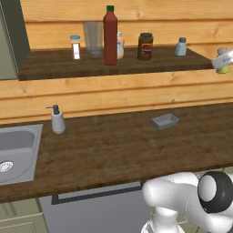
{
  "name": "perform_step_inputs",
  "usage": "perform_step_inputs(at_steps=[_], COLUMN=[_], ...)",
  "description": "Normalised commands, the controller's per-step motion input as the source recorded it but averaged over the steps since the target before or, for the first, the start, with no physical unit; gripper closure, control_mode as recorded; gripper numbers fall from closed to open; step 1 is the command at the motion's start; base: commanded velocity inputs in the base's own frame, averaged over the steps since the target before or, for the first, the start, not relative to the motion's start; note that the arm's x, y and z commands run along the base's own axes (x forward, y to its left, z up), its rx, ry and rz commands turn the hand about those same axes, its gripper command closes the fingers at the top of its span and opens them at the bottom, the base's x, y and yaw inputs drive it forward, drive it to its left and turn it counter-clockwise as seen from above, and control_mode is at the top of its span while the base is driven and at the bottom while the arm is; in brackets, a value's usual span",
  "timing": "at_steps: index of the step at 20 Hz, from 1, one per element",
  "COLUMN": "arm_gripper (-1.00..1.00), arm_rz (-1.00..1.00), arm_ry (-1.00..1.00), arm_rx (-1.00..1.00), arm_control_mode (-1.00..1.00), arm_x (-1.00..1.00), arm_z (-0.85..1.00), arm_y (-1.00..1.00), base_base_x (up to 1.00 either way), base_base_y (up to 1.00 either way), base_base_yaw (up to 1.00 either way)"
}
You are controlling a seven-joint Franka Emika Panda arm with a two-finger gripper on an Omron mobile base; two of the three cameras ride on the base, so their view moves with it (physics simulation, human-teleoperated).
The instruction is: Put the shaker and condiment bottle from the counter next to their counterparts in the cabinet.
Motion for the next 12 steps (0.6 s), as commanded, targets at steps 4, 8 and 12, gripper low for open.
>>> perform_step_inputs(at_steps=[4,8,12], arm_gripper=[1.00,1.00,1.00], arm_rz=[-0.01,-0.03,-0.02], arm_ry=[0.03,0.02,-0.10], arm_rx=[0.28,0.29,0.07], arm_control_mode=[-1.00,-1.00,-1.00], arm_x=[0.58,0.57,0.41], arm_z=[-0.03,0.00,0.00], arm_y=[0.00,0.00,0.00], base_base_x=[0.00,0.00,0.00], base_base_y=[0.00,0.00,0.00], base_base_yaw=[0.00,0.00,0.00])
